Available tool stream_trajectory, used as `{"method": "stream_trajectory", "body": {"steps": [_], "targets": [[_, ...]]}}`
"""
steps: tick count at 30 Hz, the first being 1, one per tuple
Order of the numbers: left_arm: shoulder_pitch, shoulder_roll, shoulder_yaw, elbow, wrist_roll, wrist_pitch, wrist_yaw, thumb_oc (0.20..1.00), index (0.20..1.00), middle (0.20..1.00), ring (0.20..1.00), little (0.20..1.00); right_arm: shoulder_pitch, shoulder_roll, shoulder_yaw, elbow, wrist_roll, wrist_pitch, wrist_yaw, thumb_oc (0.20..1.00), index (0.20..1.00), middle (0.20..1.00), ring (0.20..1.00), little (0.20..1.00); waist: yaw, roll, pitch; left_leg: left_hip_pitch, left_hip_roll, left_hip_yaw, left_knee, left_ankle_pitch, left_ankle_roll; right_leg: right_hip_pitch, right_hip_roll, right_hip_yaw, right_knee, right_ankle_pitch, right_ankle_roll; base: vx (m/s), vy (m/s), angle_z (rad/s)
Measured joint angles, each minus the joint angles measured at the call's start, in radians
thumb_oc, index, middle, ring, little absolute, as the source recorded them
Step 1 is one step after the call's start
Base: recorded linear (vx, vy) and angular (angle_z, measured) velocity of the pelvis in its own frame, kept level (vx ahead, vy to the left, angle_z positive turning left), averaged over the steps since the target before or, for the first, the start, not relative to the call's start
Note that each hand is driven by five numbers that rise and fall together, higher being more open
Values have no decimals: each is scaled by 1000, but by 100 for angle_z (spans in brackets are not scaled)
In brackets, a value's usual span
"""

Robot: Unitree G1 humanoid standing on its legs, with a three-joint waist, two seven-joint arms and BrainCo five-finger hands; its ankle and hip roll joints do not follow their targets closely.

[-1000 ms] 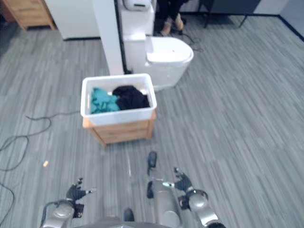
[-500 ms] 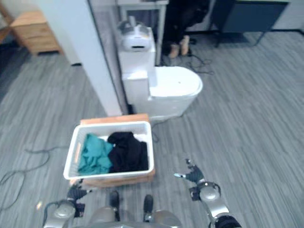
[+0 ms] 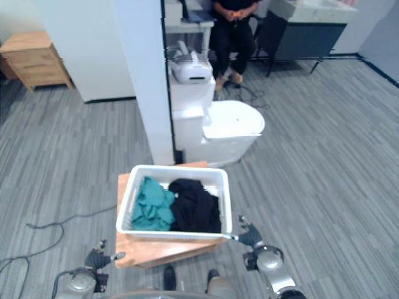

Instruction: Grab the laundry basket,head to the washer,open it,put in the laundry and shut it.

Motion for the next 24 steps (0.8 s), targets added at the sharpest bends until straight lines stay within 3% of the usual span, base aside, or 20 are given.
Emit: {"method": "stream_trajectory", "body": {"steps": [1,4,6,8,9,13,15,20,24], "targets": [[-3,11,1,-9,0,-1,1,1000,1000,1000,1000,1000,-17,2,4,-7,-16,-1,0,1000,1000,1000,1000,1000,6,-15,12,-6,-2,2,0,-5,0,-28,-2,14,35,-1,0,-59,24,-6],[15,39,24,-107,2,-2,3,1000,1000,1000,1000,1000,-42,4,-3,-18,-30,6,-18,1000,1000,1000,1000,1000,58,-2,25,-23,14,-3,-7,-1,-7,-19,16,8,41,-27,-23,87,-67,12],[19,47,30,-135,2,-6,5,1000,1000,1000,1000,1000,-49,-1,-4,-9,-30,5,-33,1000,1000,1000,1000,1000,60,13,21,-27,24,-34,-6,-4,-17,3,43,21,-19,-24,-20,76,-34,20],[15,52,34,-131,2,-4,7,1000,1000,1000,1000,1000,-65,-2,-3,-4,-30,10,-36,1000,1000,1000,1000,1000,64,22,20,-29,38,-34,-3,-43,-74,32,55,22,-83,-24,-21,97,-43,23],[13,53,38,-128,3,-3,11,1000,1000,1000,1000,1000,-78,-6,-1,-6,-29,14,-37,1000,1000,1000,1000,1000,63,27,17,-28,46,-26,0,-56,-78,57,59,11,-126,-15,-28,100,-31,9],[-69,79,18,-125,11,0,39,1000,1000,1000,1000,1000,-137,-15,11,-5,-29,15,-47,1000,1000,1000,1000,1000,62,34,-17,-25,66,-30,-7,-42,-62,104,83,-2,-199,25,-30,74,0,6],[-123,96,-17,-117,19,2,53,1000,1000,1000,1000,1000,-168,-16,30,11,-28,16,-69,1000,1000,1000,1000,1000,54,42,-31,-26,70,-32,-6,-7,-43,118,89,-11,-232,53,-31,-7,14,5],[-288,111,-69,-72,21,4,92,1000,1000,1000,1000,1000,-271,-7,101,70,-27,28,-88,1000,1000,1000,1000,1000,34,40,-35,-53,65,-40,0,10,-37,121,89,-27,-275,77,-40,-135,26,8],[-443,124,-163,17,50,11,134,1000,1000,1000,1000,1000,-410,28,126,149,-25,33,-146,1000,1000,1000,1000,1000,32,44,24,-101,74,-32,0,18,-33,53,95,-21,-249,76,-40,-256,62,-10]]}}
